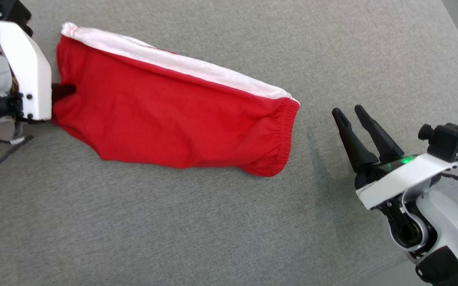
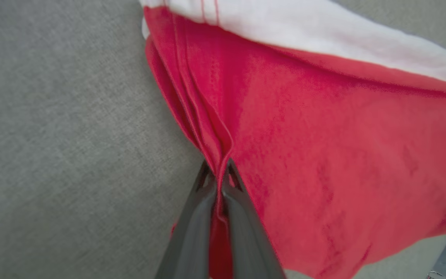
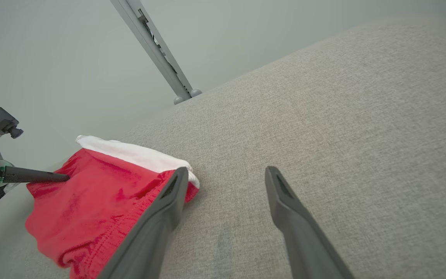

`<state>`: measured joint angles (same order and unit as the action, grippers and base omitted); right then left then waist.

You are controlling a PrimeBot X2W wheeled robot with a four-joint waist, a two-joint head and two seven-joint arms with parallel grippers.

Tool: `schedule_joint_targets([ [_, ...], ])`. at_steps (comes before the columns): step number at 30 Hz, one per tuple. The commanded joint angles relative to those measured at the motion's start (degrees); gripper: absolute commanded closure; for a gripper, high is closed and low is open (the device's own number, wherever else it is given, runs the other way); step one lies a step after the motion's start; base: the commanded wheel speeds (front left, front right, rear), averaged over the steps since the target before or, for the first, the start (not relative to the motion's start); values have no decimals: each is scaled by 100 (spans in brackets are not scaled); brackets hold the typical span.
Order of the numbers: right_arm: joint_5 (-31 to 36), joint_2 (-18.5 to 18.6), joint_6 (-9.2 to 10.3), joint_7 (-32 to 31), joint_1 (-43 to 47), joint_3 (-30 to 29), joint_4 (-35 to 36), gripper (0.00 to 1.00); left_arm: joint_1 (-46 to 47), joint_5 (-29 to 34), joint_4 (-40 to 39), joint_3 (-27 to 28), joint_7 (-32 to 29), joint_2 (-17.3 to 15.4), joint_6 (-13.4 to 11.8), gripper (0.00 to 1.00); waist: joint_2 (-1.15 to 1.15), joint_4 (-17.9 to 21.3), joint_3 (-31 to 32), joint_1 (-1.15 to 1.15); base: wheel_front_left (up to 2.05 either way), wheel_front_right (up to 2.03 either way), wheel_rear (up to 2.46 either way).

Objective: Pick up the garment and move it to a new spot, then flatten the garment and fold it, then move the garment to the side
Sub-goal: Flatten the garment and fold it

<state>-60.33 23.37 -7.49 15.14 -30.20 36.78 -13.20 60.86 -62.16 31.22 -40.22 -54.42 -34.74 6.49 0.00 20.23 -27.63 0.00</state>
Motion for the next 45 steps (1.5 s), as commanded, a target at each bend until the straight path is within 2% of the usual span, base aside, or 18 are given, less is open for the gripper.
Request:
schedule_joint_targets([
  [1,28,39,-2,1,77,-2,-24,0,-111,-10,-4,-18,12,-21,11,100,0,-159,171,0,0,0,0],
  [9,-47,198,-2,0,265,89,-333,0,-910,-419,-361,72,404,70,59,100,0,-808,974,0,0,0,0],
  [13,-129,261,-2,-11,415,118,-483,0,-1496,-542,-730,85,639,-28,53,100,0,-1083,1340,0,0,0,0],
  [22,-219,386,-2,-42,795,39,-657,0,-2721,-903,-1384,171,960,-217,-235,100,0,-1448,1755,0,0,0,0],
  [23,-207,389,-2,-52,812,33,-663,0,-2791,-874,-1404,189,1034,-229,-294,55,0,-1467,1770,0,0,0,0],
  [24,-190,386,-2,-78,827,36,-669,0,-2848,-845,-1413,192,1094,-228,-346,0,0,-1484,1782,0,0,0,0],
  [30,-104,357,-2,-126,873,2,-672,0,-3041,-826,-1463,263,1397,-203,-398,0,0,-1595,1853,0,0,0,0],
  [34,19,358,-2,-103,926,-57,-665,0,-3069,-496,-1612,481,2154,-279,-509,0,0,-1682,1940,0,0,0,0],
  [35,19,358,-2,-103,926,-57,-665,0,-3069,-496,-1612,481,2154,-279,-509,0,0,-1682,1940,0,0,0,0],
  [37,183,367,-2,-75,945,-107,-707,0,-3159,-342,-1702,714,2738,-236,-708,0,0,-1739,1985,0,0,0,0],
  [38,349,311,-2,-30,961,-274,-706,0,-3286,-215,-1841,926,3365,-152,-903,0,0,-1803,2040,0,0,0,0],
  [45,1176,23,-2,12,1303,-1206,-563,0,-3974,505,-2658,1253,5205,18,-1352,0,0,-2083,2216,0,0,0,0],
])
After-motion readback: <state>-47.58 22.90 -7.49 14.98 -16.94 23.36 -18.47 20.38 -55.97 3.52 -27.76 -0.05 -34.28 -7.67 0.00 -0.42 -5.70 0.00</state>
